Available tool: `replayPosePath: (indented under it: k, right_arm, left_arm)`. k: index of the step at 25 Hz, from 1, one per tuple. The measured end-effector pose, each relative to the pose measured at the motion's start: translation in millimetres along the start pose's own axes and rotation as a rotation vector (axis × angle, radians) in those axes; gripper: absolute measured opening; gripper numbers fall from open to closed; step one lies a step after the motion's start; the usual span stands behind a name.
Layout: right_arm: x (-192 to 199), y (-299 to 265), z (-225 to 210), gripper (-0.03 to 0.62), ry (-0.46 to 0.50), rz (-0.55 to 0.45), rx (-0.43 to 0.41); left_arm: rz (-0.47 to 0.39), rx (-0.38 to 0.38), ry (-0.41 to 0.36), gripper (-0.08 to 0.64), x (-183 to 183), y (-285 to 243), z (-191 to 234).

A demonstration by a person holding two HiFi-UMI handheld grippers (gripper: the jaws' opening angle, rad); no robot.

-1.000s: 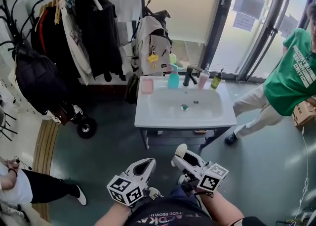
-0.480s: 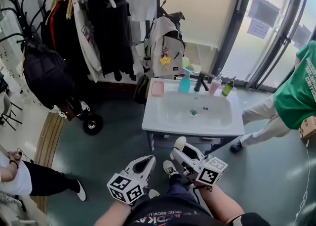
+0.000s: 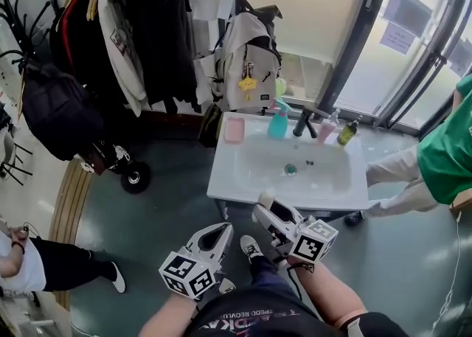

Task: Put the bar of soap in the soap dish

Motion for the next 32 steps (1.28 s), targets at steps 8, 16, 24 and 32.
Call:
replayPosePath:
  k: [8, 16, 24, 32]
  right_arm:
    - [-14.8, -50.3, -61.0, 0.198, -0.015, 0.022, 0.043]
    - [-27.7, -116.0, -142.8, 0.198, -0.036, 0.063, 0.107]
    - [-19.6, -184.5, -215.7, 0.198, -0.068, 0.119, 0.170]
    - [2.7, -230.9, -266.2, 0.198, -0.063, 0.193, 0.237]
  left_arm:
    - [0.024, -0.036, 0.000, 0.009, -1.2, -40.3, 34.1]
    - [0.043, -0.117, 0.031, 0.009, -2.6, -74.8, 68.2]
    - [0.047, -0.210, 0.047, 0.009, -3.4, -95.8, 99.8]
    - [0.058, -0.250, 0.047, 0.009, -3.3, -115.1, 126.9]
Point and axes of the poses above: the fingertips, and each gripper's own axes: y backward along the fingers, z to its left, x out of its underside, the point moved 2 cm from there along y, backward along the fingers, and after that the axes turned 6 degrees about -z, right-handed, at the moved point
